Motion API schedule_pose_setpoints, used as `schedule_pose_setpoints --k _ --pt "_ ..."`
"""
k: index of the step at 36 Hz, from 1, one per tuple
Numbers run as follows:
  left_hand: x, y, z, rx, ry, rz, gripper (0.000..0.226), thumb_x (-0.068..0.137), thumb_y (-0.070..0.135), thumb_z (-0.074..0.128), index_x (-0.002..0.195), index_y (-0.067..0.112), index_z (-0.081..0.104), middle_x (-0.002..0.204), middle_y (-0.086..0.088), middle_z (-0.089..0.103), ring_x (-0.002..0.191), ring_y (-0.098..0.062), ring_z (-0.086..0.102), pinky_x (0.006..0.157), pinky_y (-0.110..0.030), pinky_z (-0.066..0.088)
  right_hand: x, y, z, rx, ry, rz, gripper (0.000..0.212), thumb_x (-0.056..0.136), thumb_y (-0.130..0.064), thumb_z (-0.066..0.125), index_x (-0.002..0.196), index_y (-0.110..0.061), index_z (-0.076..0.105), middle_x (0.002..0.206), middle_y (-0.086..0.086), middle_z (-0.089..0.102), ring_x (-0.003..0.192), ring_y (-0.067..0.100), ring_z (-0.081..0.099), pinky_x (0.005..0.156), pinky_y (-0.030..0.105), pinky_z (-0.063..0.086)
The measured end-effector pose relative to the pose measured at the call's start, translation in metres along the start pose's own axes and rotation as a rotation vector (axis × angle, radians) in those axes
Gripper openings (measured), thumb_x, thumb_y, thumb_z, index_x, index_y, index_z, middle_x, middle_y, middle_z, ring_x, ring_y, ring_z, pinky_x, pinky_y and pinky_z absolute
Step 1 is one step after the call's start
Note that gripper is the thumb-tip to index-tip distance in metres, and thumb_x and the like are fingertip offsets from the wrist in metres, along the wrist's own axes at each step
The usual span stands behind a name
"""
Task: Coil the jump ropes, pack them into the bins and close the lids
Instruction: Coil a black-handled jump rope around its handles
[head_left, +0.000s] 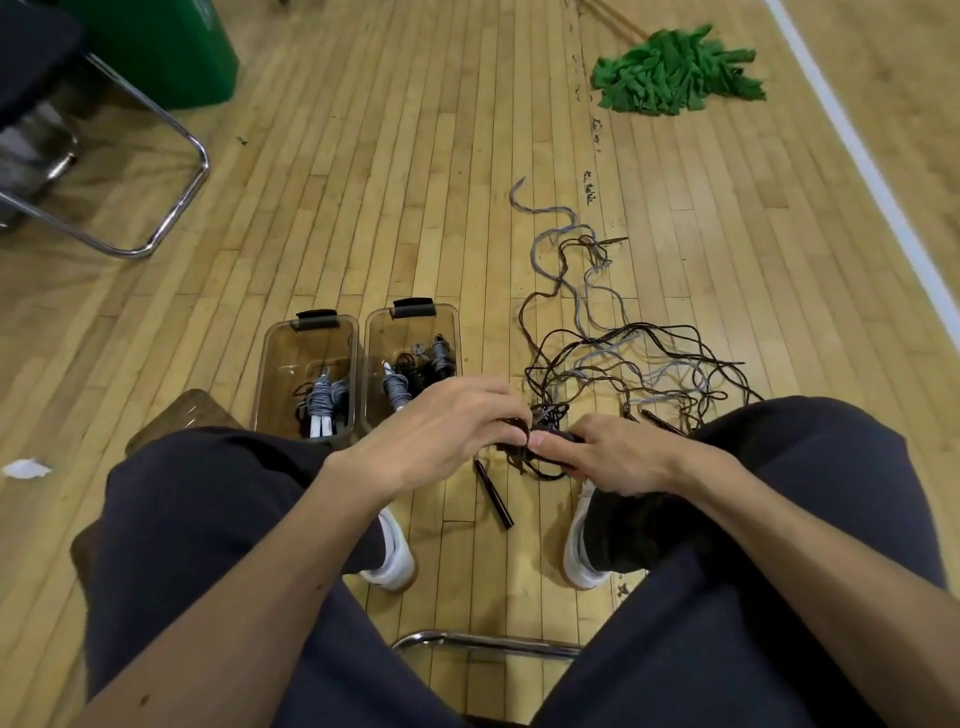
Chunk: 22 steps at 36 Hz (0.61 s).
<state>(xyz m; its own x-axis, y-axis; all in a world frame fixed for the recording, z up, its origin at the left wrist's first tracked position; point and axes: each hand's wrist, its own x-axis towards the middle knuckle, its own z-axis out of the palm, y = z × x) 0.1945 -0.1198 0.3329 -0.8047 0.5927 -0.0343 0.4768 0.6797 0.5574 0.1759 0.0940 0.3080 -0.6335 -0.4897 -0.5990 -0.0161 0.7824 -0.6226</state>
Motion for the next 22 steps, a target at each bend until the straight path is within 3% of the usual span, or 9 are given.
schedule_pose_setpoints --k 2,6,11,16,22 --pt "0.001 -0.002 0.001 -0.084 -0.018 -0.032 0.021 0.099 0.028 0.058 0.109 0.017 0.073 0.100 0.011 0.060 0.093 -0.003 0.055 0.084 -0.026 0.046 -0.002 0.001 0.001 -0.014 -0.038 -0.021 0.060 0.095 -0.068 0.037 0.067 -0.017 0.049 0.059 -0.004 0.046 0.044 0.006 0.039 0.049 0.013 0.036" --pt "0.004 -0.003 -0.001 -0.306 -0.021 -0.144 0.015 0.096 0.026 0.064 0.103 0.019 0.076 0.097 0.015 0.064 0.095 -0.004 0.060 0.085 -0.024 0.047 -0.006 0.001 -0.001 -0.010 -0.064 -0.066 0.063 0.091 -0.074 0.035 0.066 -0.018 0.048 0.060 -0.005 0.047 0.052 0.010 0.043 0.062 0.023 0.039" --pt "0.008 -0.002 -0.001 -0.490 -0.022 -0.206 0.012 0.094 0.019 0.067 0.098 0.014 0.077 0.093 0.010 0.072 0.094 -0.007 0.066 0.088 -0.028 0.049 -0.013 -0.001 -0.004 0.011 -0.086 -0.122 0.060 0.089 -0.073 0.035 0.064 -0.021 0.049 0.051 -0.013 0.046 0.049 0.006 0.042 0.061 0.022 0.039" --pt "0.008 -0.001 -0.001 -0.610 -0.071 -0.232 0.013 0.093 0.017 0.068 0.100 0.011 0.078 0.093 0.007 0.076 0.094 -0.008 0.068 0.087 -0.022 0.049 -0.023 -0.006 -0.001 -0.017 -0.086 -0.174 0.059 0.090 -0.072 0.035 0.070 -0.018 0.049 0.062 -0.007 0.046 0.055 0.010 0.042 0.059 0.020 0.038" --pt "0.008 0.001 -0.003 -0.754 -0.087 -0.268 0.013 0.090 0.007 0.067 0.099 0.011 0.075 0.084 0.007 0.076 0.083 -0.005 0.069 0.077 -0.019 0.051 -0.032 -0.015 0.002 -0.067 -0.042 -0.223 0.076 0.084 -0.075 0.032 0.080 -0.002 0.054 0.067 0.003 0.046 0.058 0.015 0.043 0.061 0.037 0.042"
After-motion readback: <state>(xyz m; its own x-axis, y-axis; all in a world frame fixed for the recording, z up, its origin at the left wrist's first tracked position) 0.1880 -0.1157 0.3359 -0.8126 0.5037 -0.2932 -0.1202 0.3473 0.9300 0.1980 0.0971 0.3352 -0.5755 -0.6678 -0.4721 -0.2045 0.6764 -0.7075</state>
